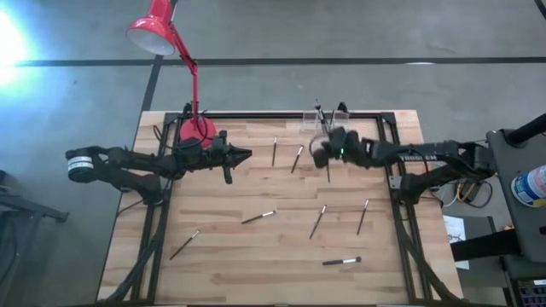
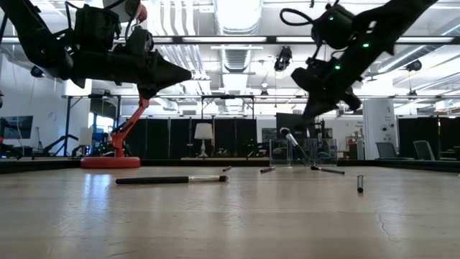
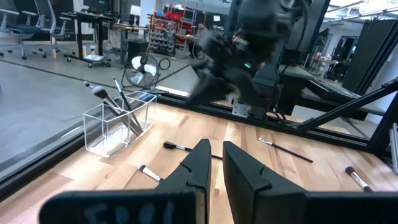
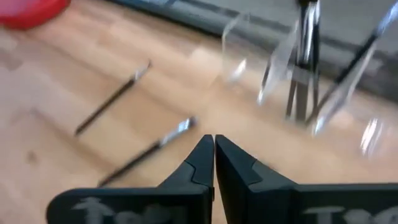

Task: Put items in baskets/containers
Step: Put the eyebrow brush into the transparent organizer

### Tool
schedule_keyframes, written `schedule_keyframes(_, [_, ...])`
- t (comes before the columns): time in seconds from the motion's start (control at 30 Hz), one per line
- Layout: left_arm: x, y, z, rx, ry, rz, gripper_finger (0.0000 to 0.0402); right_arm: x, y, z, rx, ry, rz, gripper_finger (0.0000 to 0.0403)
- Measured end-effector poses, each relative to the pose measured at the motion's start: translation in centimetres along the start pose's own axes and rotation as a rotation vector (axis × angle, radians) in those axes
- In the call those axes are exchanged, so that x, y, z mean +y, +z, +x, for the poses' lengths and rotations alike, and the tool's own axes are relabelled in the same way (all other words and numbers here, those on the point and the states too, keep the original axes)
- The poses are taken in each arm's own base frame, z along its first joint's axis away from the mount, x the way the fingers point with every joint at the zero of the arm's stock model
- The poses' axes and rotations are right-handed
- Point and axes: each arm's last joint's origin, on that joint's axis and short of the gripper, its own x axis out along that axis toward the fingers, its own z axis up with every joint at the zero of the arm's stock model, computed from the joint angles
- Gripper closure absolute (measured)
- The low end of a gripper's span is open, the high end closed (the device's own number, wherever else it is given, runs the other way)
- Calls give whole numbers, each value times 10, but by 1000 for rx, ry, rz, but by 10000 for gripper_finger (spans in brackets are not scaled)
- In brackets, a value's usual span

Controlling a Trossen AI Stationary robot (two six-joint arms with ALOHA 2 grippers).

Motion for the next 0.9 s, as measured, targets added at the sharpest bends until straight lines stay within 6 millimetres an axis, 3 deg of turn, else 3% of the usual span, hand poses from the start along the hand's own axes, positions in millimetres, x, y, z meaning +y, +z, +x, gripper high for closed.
schedule_keyframes(0.27, [0, -2, 1, 8, 1, -40, 370, 13, -53, -15, 171, -41, 123, 389])
schedule_keyframes(0.47, [4, -13, 9, 19, 4, -107, 398, 8, -86, -7, 248, -114, 183, 368])
schedule_keyframes(0.67, [8, -24, 22, 41, 9, -129, 401, 7, -99, 5, 284, -165, 186, 321])
schedule_keyframes(0.9, [9, -29, 28, 58, 13, -137, 401, 11, -99, 9, 291, -175, 193, 289])
